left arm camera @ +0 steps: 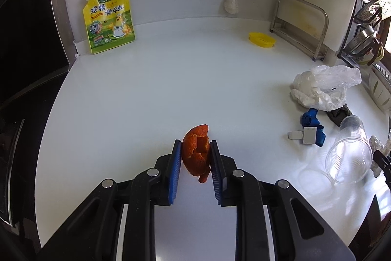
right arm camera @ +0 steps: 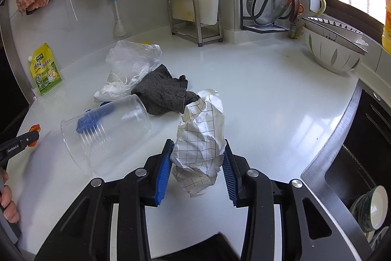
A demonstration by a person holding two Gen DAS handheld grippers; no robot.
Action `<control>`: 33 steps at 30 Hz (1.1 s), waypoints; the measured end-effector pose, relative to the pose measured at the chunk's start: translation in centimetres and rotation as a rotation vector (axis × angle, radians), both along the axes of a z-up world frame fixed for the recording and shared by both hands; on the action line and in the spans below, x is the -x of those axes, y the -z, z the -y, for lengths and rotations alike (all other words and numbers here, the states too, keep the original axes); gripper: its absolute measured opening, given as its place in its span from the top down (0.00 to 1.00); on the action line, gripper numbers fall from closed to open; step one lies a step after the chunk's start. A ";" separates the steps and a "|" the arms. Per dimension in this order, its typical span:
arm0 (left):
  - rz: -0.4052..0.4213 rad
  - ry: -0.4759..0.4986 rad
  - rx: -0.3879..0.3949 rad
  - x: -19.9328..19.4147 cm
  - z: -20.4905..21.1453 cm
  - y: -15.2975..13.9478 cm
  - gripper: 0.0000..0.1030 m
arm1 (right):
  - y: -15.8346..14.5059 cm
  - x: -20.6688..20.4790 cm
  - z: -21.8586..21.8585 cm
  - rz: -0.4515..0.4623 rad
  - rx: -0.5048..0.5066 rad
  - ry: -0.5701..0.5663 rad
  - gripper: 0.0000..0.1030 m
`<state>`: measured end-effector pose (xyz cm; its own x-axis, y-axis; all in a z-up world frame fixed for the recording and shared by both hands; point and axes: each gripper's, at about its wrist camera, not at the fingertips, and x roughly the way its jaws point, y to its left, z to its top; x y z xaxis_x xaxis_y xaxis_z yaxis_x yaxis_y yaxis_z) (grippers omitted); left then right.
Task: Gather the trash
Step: 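Carry the orange peel and crumpled paper over the basket with both tools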
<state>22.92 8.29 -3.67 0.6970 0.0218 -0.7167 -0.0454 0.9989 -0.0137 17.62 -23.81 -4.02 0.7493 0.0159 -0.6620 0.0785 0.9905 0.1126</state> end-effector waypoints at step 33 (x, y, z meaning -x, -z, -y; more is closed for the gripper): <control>0.004 0.283 0.030 21.3 10.4 -0.6 0.78 | -0.6 21.0 0.2 0.035 -0.101 -0.034 0.63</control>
